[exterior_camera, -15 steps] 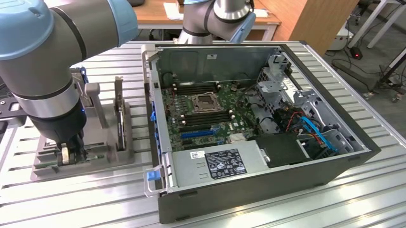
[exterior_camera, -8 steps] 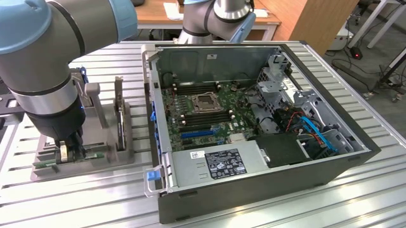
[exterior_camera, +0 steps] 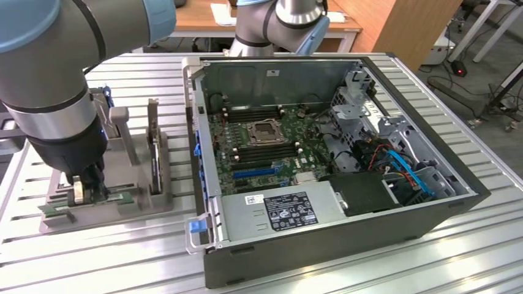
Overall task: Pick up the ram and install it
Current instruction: 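Pick up the ram and move it above insertion slot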
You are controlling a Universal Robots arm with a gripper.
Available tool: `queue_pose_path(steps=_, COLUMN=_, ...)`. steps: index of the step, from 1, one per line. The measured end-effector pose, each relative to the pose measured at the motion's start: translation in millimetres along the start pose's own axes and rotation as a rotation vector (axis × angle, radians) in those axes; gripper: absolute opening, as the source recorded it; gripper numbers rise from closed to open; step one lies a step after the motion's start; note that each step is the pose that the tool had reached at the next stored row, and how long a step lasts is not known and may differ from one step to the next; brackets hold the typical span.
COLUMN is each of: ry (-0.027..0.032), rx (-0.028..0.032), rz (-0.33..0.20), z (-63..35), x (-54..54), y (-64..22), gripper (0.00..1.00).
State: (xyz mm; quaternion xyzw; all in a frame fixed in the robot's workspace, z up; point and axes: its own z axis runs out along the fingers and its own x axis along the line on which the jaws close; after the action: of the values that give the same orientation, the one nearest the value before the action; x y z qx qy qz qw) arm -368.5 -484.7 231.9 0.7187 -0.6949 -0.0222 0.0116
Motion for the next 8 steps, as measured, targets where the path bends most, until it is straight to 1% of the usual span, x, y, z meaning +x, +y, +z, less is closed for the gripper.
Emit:
queue_pose_path(steps=1, ry=0.0000, rx=0.0000, rz=0.000, z=-4.1, x=-0.1, y=0.2, gripper=0.11)
queue_pose_path(steps=2, ry=-0.0002, rx=0.0002, rz=0.000, z=-6.1, x=-0.1, y=0.3, gripper=0.11)
queue_pose_path(steps=8, ry=0.0000, rx=0.0000, rz=0.000, z=-8.1, x=-0.1, y=0.4, gripper=0.11)
